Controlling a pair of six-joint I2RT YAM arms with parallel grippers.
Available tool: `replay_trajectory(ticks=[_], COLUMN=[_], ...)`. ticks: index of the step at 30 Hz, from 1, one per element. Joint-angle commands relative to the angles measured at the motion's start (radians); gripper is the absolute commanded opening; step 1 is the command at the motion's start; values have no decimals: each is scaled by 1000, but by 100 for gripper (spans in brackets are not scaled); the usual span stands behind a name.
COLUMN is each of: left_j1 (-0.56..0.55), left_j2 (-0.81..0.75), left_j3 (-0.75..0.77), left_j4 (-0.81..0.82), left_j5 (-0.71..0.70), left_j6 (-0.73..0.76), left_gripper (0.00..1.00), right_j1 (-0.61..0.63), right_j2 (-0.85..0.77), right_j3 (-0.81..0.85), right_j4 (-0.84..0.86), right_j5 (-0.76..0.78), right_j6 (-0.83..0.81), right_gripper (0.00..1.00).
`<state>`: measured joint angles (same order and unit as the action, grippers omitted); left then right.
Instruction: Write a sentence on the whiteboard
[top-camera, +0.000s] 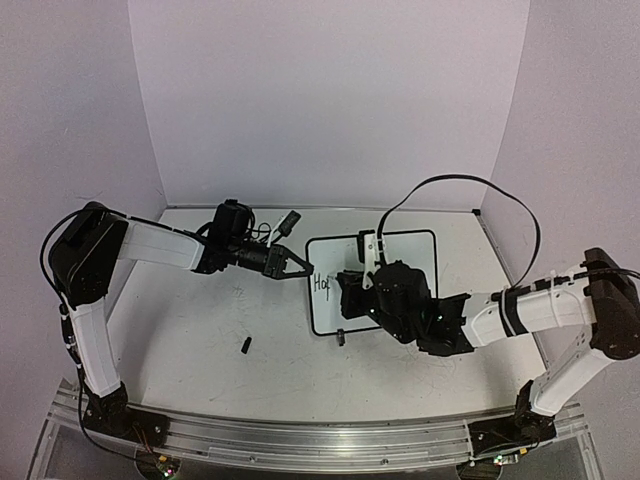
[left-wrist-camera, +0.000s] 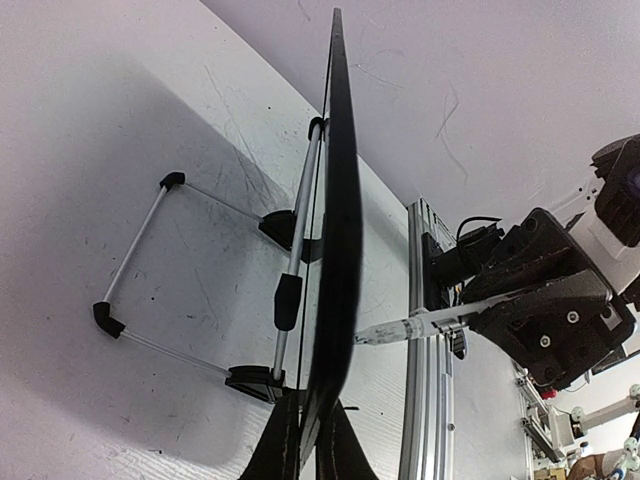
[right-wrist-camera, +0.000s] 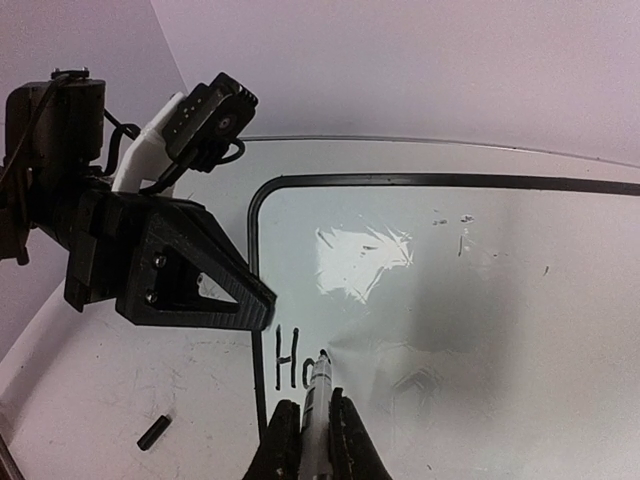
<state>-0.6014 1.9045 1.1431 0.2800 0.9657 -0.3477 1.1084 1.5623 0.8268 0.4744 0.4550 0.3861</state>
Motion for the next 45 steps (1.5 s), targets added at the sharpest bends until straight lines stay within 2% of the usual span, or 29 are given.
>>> replay_trajectory(ticks=[1, 27, 45], left_j1=[-9, -9, -12], left_j2=[-52, -58, -55], left_j3=[-9, -11, -8], left_j4=[-10, -10, -9], left_j5=[42, 43, 43], left_j6=[-33, -32, -33], left_gripper=[0, 0, 0], right_j1=[-5, -5, -4], right_j2=[11, 54, 2], right_j3=[27, 37, -6], right_j4=[33, 31, -24], right_j5=[-5, 37, 92], right_j6=[-12, -25, 3], right_gripper=[0, 0, 0])
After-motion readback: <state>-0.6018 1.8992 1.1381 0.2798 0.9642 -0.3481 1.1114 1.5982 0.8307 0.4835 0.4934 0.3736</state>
